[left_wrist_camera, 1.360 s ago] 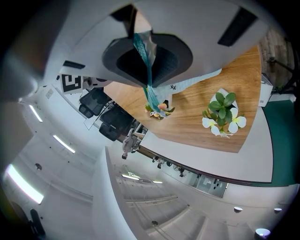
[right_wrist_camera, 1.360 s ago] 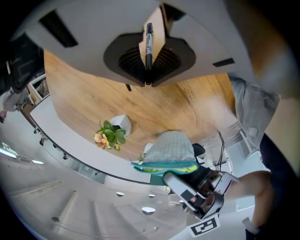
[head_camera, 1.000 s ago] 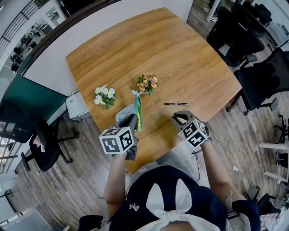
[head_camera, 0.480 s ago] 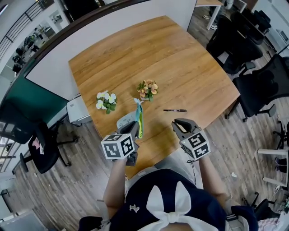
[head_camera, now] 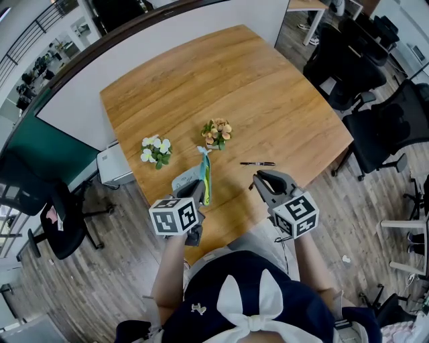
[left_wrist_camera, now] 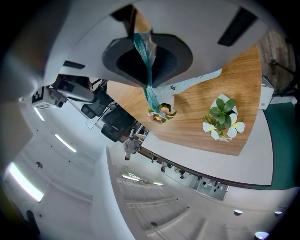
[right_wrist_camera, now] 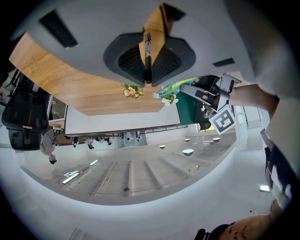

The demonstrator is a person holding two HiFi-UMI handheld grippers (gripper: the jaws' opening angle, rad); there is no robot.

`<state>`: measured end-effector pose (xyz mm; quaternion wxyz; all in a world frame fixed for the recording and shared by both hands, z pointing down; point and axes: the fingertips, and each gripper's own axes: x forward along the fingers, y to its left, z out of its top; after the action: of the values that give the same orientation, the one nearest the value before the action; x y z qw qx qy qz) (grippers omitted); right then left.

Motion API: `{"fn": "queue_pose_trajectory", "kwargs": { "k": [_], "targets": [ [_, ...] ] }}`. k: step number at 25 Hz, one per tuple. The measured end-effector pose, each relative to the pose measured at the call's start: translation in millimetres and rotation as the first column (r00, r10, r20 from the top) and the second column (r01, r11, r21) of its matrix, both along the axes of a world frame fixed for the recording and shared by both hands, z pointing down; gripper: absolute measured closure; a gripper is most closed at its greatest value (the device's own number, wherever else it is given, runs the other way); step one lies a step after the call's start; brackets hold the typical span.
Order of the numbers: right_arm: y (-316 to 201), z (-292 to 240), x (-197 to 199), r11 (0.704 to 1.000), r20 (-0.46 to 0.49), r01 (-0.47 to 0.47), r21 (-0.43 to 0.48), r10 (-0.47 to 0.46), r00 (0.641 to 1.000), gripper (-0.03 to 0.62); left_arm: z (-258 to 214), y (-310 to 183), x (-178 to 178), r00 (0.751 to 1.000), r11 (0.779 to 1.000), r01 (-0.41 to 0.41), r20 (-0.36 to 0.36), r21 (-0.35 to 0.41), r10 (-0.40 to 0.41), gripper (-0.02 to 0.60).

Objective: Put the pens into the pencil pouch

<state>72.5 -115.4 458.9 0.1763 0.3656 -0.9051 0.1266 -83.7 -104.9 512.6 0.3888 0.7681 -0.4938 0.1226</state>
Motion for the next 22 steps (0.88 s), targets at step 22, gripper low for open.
{"fn": "queue_pose_trajectory", "kwargs": {
  "k": [22],
  "targets": [
    [-8.3,-80.9,-32.9,0.99,0.13,0.025,0.138,-0.043,0.991,0.543,0.7,0.2,-6.1,1.0,1.0,0.005,-0.024,0.005,-0.005,0.535]
  ]
}}
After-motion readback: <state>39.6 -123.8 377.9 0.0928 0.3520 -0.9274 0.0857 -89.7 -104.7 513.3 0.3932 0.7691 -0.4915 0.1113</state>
